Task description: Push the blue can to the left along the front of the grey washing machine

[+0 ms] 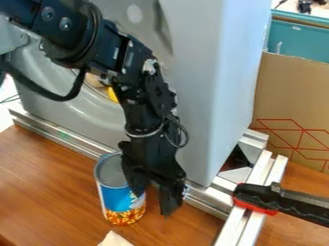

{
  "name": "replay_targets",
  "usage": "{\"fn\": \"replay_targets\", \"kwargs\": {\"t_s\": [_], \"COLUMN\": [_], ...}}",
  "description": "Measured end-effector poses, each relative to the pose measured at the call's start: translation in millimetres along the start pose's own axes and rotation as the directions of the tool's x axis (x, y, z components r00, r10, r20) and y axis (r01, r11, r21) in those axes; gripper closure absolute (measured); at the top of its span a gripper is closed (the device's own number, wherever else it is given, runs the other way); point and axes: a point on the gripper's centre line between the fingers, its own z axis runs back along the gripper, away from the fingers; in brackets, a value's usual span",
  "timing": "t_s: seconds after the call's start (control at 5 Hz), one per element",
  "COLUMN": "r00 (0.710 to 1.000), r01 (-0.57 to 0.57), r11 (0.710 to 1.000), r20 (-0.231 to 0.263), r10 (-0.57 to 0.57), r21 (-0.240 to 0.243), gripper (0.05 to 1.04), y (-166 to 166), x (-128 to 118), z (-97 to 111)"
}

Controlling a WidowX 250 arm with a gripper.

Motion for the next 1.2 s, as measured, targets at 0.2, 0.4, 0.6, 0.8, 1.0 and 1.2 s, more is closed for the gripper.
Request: {"fn": "replay_targets", "kwargs": {"t_s": [0.2, 0.4, 0.6, 0.8, 1.0, 1.2], "r00": [0.999, 0.986, 0.964, 0.959, 0.965, 0.972], "r01": [-0.036, -0.164, -0.254, -0.276, -0.254, -0.228], "r11": [0.999, 0.977, 0.948, 0.940, 0.947, 0.958], "r20": [-0.006, -0.016, -0.024, 0.001, -0.021, -0.013], "r10": [0.037, 0.167, 0.264, 0.282, 0.263, 0.234], "r21": [0.038, 0.139, 0.193, 0.201, 0.198, 0.172], "gripper": [0.083, 0.083, 0.083, 0.083, 0.083, 0.083], "y": [16, 64, 109, 149, 149, 136], "x": [-3, -21, -26, -22, -34, -44], "z": [1, 0, -4, 0, -2, 5]}}
